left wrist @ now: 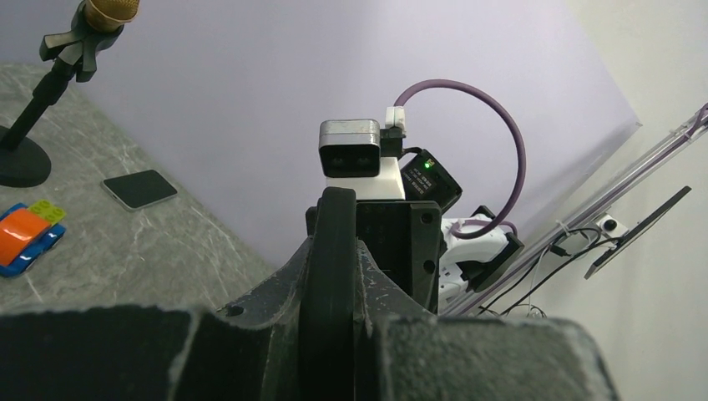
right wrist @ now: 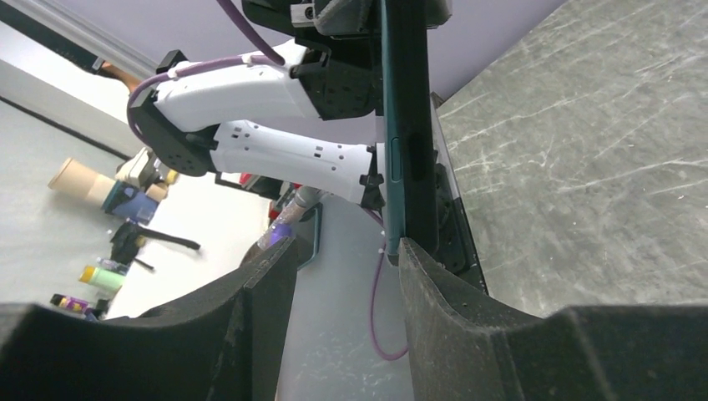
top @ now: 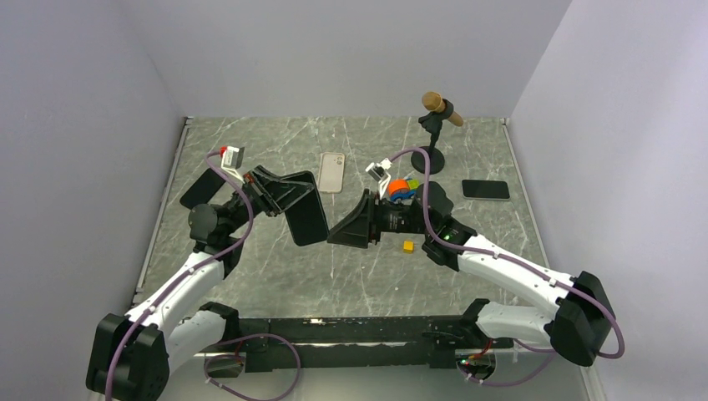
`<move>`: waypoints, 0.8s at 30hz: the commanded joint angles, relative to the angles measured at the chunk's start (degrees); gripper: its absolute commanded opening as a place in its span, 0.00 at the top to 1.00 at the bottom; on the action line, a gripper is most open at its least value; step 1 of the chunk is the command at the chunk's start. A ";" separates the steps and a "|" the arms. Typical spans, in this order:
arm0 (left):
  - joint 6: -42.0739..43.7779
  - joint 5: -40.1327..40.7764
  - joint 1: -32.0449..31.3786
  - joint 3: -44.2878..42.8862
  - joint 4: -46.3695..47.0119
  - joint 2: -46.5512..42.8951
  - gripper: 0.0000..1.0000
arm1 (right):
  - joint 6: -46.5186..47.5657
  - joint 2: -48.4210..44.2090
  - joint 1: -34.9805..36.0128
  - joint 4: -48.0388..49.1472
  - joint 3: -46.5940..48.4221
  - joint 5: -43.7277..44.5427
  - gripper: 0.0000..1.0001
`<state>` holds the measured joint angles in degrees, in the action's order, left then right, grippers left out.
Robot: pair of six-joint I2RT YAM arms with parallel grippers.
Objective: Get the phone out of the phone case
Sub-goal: Remove the phone case from the phone.
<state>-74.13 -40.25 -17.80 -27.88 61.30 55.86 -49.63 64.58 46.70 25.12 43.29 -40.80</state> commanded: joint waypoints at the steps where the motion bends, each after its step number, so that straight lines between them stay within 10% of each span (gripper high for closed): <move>1: -0.59 1.21 0.00 -2.27 3.91 -1.76 1.00 | 3.79 -0.08 0.41 -3.53 3.09 2.80 0.48; 16: -1.15 0.49 -3.58 -4.09 3.26 0.04 1.00 | 0.06 5.37 2.26 3.07 4.55 3.07 0.49; 24: 9.41 2.80 -11.78 -6.25 -12.20 -2.04 1.00 | 0.63 8.43 2.11 1.88 9.45 4.30 0.62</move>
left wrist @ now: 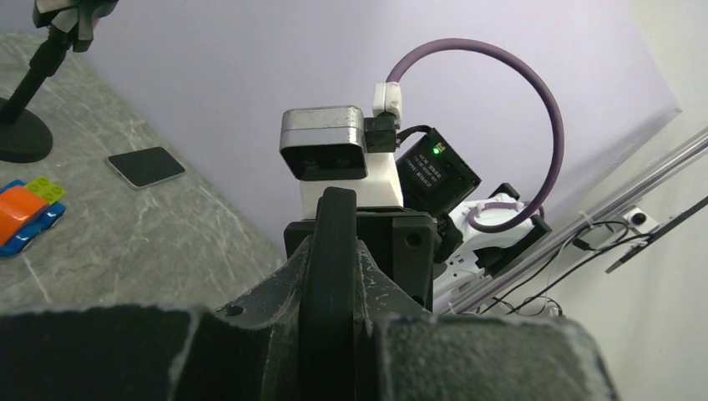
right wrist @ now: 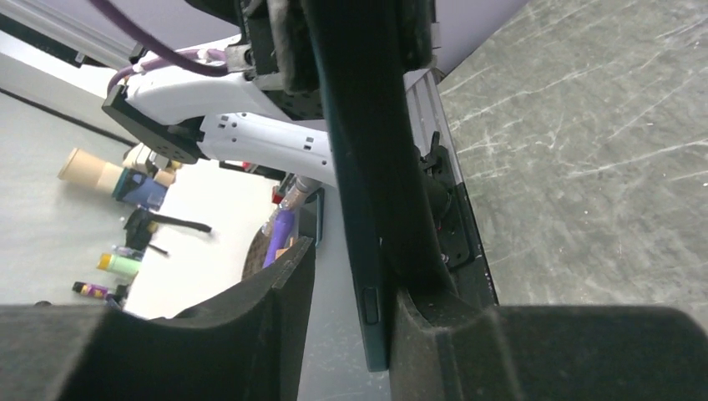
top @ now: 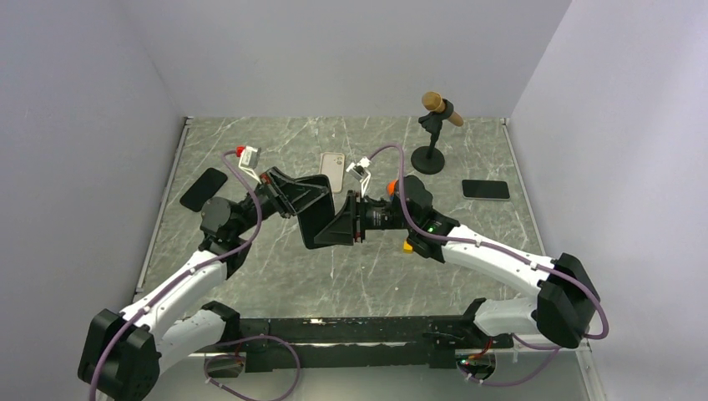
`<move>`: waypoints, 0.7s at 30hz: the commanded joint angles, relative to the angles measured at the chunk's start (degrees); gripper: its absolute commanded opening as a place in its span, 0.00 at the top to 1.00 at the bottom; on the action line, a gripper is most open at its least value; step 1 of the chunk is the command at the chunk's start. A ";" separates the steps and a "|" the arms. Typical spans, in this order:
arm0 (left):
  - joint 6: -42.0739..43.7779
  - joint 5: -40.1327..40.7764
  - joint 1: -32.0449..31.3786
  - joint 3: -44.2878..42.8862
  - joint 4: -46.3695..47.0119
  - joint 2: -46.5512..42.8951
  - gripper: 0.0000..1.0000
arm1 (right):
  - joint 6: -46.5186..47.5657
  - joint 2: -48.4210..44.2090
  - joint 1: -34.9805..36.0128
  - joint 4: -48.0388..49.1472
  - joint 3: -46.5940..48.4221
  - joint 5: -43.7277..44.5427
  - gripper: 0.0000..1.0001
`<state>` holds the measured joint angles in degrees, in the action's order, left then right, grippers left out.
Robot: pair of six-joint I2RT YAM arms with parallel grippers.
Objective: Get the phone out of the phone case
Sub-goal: Remove the phone case from the phone.
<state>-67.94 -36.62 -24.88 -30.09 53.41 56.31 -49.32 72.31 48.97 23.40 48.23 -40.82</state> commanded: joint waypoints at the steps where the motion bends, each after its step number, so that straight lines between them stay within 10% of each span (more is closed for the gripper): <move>1: 3.78 -0.98 -4.94 -4.35 -5.79 -2.52 1.00 | 0.32 0.39 -0.26 3.06 4.54 5.12 0.67; 5: 6.19 -4.42 -4.81 -6.21 -9.43 -2.01 0.98 | -2.14 -0.93 -1.73 4.66 2.40 4.85 0.93; 9: 5.76 -8.51 -4.18 -5.42 -5.17 -1.28 0.55 | -8.51 -2.54 -4.36 10.60 -0.99 0.31 1.00; 12: 0.46 -11.60 -2.64 -2.56 7.50 0.24 0.05 | -15.15 -3.56 -6.24 17.60 -3.10 -4.13 1.00; 21: -0.94 -23.80 1.57 1.01 18.85 0.40 0.11 | -24.65 -6.00 -13.21 26.97 -6.99 -13.12 1.00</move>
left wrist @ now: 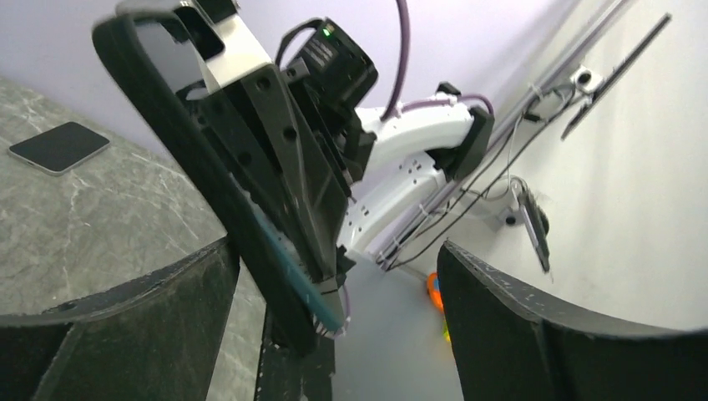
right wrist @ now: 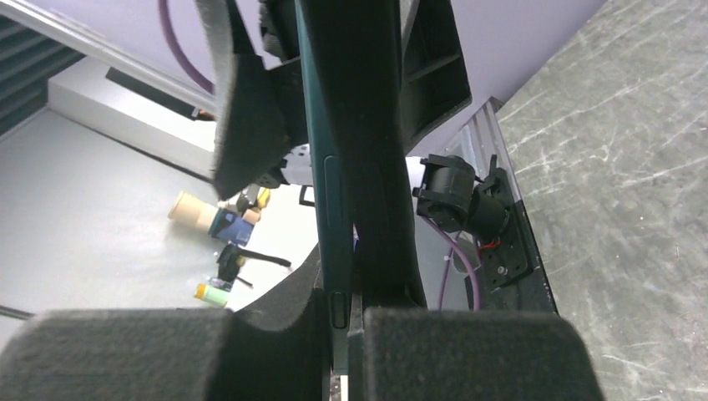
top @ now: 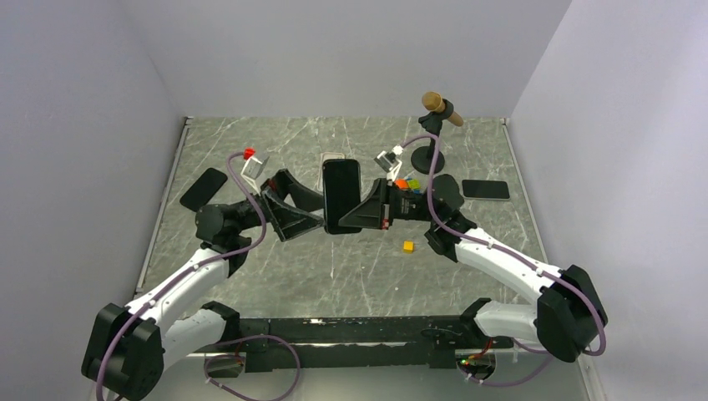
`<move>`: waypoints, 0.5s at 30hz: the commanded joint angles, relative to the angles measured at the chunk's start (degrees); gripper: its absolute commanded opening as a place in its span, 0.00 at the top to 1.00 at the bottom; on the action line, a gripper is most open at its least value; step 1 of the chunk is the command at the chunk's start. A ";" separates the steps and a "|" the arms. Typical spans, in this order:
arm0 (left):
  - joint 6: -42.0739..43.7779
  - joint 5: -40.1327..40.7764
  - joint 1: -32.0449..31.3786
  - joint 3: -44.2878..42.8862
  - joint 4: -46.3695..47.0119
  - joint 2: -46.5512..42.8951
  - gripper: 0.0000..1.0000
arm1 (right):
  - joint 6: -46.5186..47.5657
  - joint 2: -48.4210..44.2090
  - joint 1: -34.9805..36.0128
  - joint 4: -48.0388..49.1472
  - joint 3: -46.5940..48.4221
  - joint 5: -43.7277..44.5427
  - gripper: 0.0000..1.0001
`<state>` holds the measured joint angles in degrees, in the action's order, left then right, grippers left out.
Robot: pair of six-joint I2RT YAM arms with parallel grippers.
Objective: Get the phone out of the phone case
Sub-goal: Remove the phone case from the phone.
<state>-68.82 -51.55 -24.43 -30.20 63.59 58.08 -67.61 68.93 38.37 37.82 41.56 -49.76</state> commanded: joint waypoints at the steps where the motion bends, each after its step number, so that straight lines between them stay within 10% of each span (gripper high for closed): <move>1: 0.25 -9.86 1.46 1.68 8.64 -1.81 0.15 | -7.32 -2.45 -3.01 14.11 -0.54 -5.07 1.00; 7: 2.64 -11.88 1.28 2.49 6.54 -2.39 0.35 | -10.56 -2.04 -3.04 21.73 -2.30 -6.21 1.00; 15: 7.23 -10.50 -4.61 0.33 2.42 -0.37 0.33 | -8.38 -2.67 -2.60 18.90 -1.99 -6.05 1.00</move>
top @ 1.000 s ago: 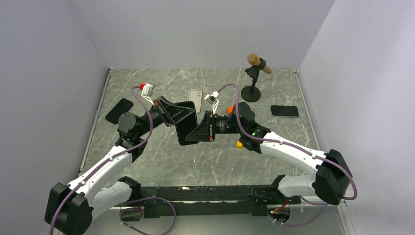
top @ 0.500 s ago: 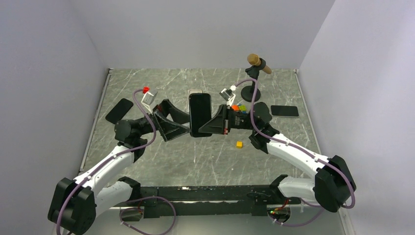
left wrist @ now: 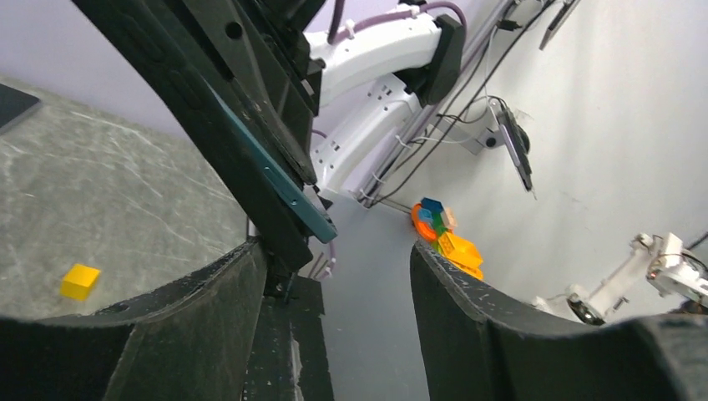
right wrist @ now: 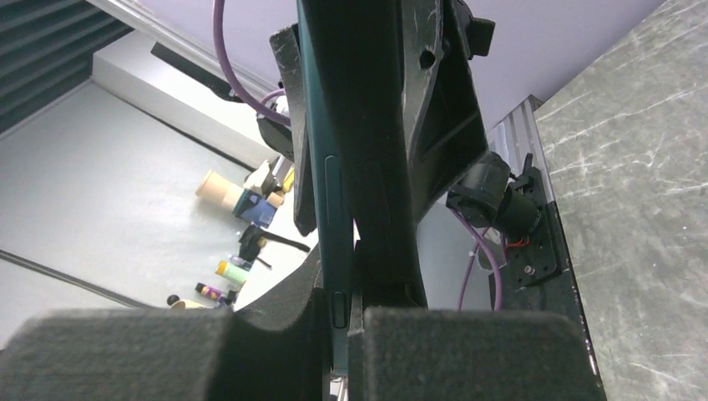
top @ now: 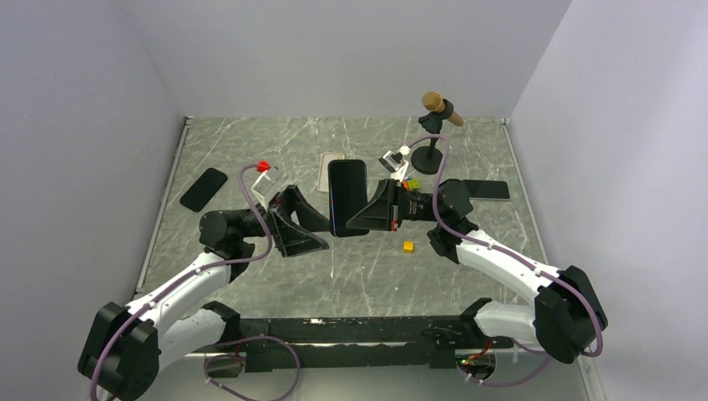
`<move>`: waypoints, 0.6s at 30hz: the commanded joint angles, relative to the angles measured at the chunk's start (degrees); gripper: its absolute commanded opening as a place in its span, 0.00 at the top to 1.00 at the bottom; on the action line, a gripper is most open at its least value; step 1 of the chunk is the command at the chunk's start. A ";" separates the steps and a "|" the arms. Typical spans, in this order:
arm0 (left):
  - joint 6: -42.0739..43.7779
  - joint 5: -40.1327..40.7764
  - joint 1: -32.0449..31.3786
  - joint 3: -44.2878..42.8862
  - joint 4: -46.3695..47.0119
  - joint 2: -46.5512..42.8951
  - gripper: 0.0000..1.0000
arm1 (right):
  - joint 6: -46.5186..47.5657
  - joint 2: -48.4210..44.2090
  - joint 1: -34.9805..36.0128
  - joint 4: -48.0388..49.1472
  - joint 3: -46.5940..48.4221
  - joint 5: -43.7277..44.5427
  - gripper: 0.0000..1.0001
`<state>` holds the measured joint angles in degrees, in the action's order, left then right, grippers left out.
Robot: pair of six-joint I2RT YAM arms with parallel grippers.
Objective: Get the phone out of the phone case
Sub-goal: Remove the phone case from the phone.
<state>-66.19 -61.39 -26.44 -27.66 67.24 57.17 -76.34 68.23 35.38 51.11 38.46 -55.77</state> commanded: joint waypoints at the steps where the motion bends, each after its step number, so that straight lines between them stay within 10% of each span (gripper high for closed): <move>1: 5.42 -0.28 -2.88 -2.45 -2.51 0.57 0.38 | 0.27 -2.18 0.47 5.84 1.12 -0.04 1.00; 13: 12.29 2.39 -2.93 -4.63 -14.63 1.41 0.88 | 1.63 -2.59 2.52 5.94 1.71 -0.41 1.00; 18: 14.17 4.83 -2.90 -6.26 -19.37 1.98 0.79 | 3.54 -2.40 3.99 4.42 2.09 -0.13 1.00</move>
<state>-55.94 -61.12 -29.19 -30.17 52.53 58.15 -74.85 67.37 36.62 51.33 38.46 -55.59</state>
